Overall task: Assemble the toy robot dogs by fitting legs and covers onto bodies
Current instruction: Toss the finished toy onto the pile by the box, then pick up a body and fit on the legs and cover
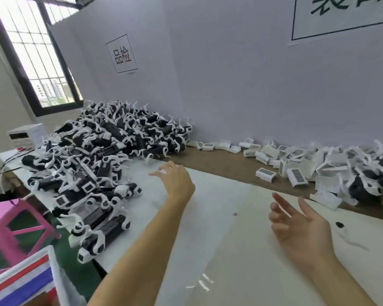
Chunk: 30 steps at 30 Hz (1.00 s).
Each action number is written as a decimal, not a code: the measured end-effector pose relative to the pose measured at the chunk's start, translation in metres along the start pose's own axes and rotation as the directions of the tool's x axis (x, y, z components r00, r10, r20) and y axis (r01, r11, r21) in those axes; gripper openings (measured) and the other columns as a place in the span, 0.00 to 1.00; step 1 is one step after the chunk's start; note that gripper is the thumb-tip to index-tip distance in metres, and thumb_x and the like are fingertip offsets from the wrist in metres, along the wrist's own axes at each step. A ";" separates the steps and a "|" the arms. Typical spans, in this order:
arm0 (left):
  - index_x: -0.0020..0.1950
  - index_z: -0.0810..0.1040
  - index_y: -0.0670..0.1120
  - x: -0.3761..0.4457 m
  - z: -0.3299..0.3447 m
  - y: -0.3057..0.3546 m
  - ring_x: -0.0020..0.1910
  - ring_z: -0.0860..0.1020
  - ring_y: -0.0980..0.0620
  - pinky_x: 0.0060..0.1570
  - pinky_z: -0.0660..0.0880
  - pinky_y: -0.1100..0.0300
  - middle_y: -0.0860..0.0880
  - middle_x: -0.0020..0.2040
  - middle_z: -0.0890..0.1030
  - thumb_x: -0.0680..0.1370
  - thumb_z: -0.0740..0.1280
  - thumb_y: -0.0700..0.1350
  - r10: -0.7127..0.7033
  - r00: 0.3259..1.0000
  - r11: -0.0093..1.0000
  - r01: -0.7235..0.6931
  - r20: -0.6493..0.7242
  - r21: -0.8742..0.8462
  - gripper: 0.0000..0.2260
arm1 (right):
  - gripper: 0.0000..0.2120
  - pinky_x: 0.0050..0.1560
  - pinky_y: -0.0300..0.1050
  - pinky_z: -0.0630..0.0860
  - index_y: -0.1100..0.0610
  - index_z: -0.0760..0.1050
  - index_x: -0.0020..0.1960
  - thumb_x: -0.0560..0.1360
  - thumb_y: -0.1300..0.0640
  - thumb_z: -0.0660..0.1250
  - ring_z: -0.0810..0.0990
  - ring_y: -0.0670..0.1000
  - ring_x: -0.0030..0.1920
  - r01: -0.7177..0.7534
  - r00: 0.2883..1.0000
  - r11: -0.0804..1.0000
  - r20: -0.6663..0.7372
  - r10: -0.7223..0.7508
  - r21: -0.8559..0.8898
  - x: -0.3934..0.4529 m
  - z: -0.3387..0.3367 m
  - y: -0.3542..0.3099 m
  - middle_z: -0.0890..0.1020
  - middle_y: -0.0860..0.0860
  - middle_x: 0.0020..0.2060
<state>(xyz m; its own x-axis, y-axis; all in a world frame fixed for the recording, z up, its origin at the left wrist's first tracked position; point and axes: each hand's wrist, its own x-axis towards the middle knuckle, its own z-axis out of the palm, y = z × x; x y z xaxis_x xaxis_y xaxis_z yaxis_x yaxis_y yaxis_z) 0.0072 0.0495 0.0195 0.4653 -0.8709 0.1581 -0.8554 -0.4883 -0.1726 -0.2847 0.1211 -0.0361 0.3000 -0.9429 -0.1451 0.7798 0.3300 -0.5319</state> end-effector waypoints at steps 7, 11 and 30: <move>0.82 0.66 0.44 0.053 0.028 -0.072 0.73 0.69 0.31 0.65 0.75 0.39 0.36 0.80 0.61 0.86 0.60 0.50 -0.252 0.951 0.868 0.141 0.178 0.476 0.25 | 0.23 0.24 0.41 0.71 0.62 0.85 0.58 0.80 0.44 0.66 0.78 0.53 0.35 0.011 0.999 0.995 -0.030 -0.014 -0.095 -0.003 0.003 0.004 0.82 0.57 0.43; 0.82 0.67 0.44 0.056 0.035 -0.069 0.75 0.65 0.32 0.67 0.74 0.38 0.37 0.80 0.64 0.87 0.59 0.47 -0.167 0.959 0.893 0.049 0.230 0.447 0.23 | 0.23 0.25 0.42 0.71 0.63 0.86 0.57 0.80 0.44 0.66 0.78 0.53 0.35 0.006 1.000 0.993 -0.023 -0.008 -0.116 0.000 0.006 0.006 0.81 0.57 0.43; 0.59 0.82 0.45 -0.119 -0.034 0.127 0.60 0.78 0.44 0.62 0.73 0.51 0.51 0.63 0.83 0.79 0.73 0.35 0.500 0.409 0.123 -0.906 -0.763 -0.405 0.11 | 0.25 0.32 0.43 0.80 0.64 0.77 0.68 0.78 0.49 0.68 0.86 0.56 0.43 0.054 0.978 0.978 -0.188 -0.093 -0.204 -0.081 -0.042 -0.063 0.85 0.62 0.53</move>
<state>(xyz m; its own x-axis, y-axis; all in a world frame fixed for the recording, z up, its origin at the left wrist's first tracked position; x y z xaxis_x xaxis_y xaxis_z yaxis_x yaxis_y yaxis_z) -0.1647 0.0933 0.0118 -0.4107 -0.5588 0.7205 -0.6192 0.7510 0.2295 -0.3808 0.1748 -0.0257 0.1174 -0.9614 -0.2490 0.6667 0.2621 -0.6977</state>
